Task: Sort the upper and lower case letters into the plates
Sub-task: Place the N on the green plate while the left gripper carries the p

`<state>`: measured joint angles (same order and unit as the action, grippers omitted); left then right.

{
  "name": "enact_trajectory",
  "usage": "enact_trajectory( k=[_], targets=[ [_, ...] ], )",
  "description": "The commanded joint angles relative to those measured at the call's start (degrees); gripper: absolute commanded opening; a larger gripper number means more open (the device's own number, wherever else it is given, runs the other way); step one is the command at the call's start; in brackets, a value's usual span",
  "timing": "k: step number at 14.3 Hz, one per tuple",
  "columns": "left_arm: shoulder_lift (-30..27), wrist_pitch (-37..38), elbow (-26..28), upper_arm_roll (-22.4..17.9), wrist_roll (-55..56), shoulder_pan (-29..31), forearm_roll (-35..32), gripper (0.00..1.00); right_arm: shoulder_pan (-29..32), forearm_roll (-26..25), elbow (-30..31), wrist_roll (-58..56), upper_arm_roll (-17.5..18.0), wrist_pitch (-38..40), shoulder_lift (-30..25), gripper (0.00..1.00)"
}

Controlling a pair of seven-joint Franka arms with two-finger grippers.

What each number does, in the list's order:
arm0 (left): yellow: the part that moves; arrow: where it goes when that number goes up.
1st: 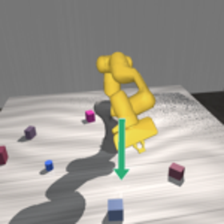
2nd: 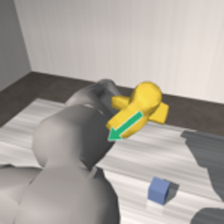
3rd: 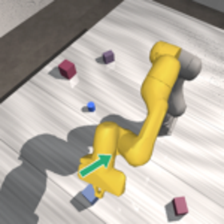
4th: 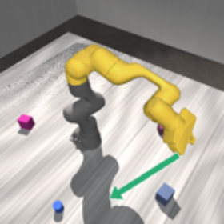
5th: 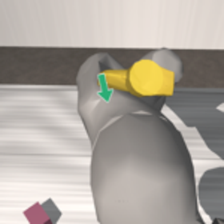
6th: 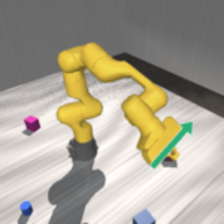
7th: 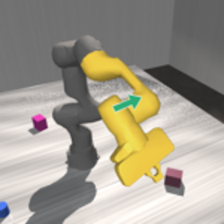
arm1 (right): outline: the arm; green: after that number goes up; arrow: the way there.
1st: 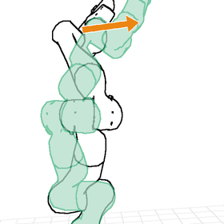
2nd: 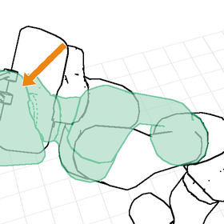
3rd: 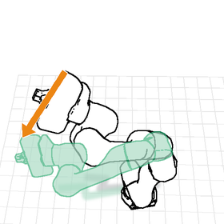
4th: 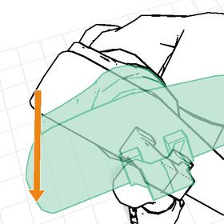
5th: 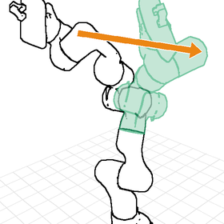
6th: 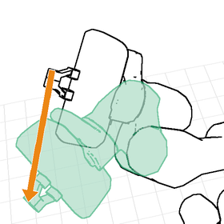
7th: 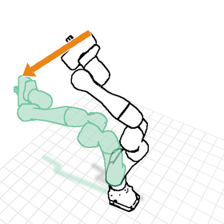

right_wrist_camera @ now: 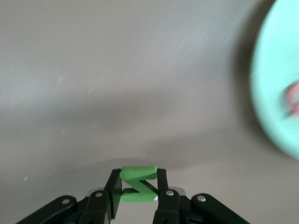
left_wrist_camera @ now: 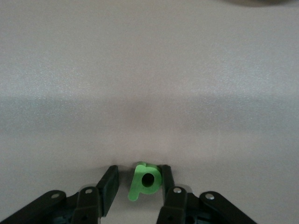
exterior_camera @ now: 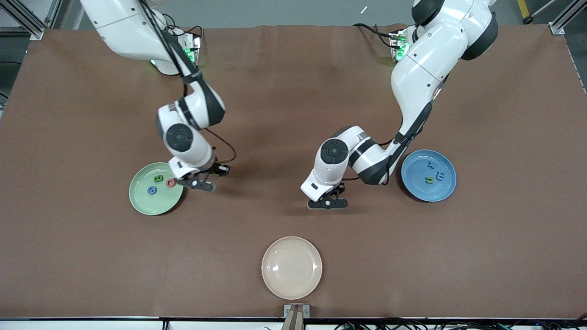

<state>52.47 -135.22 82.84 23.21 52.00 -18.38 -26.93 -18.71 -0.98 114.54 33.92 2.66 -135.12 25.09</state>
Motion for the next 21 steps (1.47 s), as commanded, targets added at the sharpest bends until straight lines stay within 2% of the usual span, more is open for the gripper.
enact_trajectory(
  k=[1,6,11,15,17,20,21],
  targets=[
    [0.4,-0.2,-1.1,-1.0,0.7,-0.9,0.2,0.34,6.9,0.6,-1.5,-10.7,1.0,2.8,-1.2,0.00],
    [-0.1,0.2,-1.0,-1.0,2.8,-0.8,-0.1,0.12,16.9,0.3,-2.6,-26.1,0.9,2.2,-0.2,0.00],
    [-2.7,2.8,-0.6,-0.8,1.9,1.6,0.4,0.11,19.5,0.5,-4.2,-28.0,0.9,1.4,3.6,0.01],
    [-8.2,12.2,2.1,0.3,-0.7,4.8,0.3,0.11,19.2,0.9,-4.2,-27.2,1.0,-0.5,5.8,0.02],
    [-11.7,12.4,6.8,3.1,-2.4,9.4,0.4,0.11,18.8,0.9,-4.2,-27.1,1.0,-0.8,6.3,0.03],
    [-17.3,12.4,16.4,11.9,-7.1,21.9,0.4,0.11,18.7,0.9,-4.2,-27.1,1.0,-0.8,6.6,0.04],
    [-19.1,12.4,19.8,15.1,-9.1,26.7,0.4,0.11,18.7,0.9,-4.2,-27.1,1.0,-0.8,6.6,0.10]
  ],
)
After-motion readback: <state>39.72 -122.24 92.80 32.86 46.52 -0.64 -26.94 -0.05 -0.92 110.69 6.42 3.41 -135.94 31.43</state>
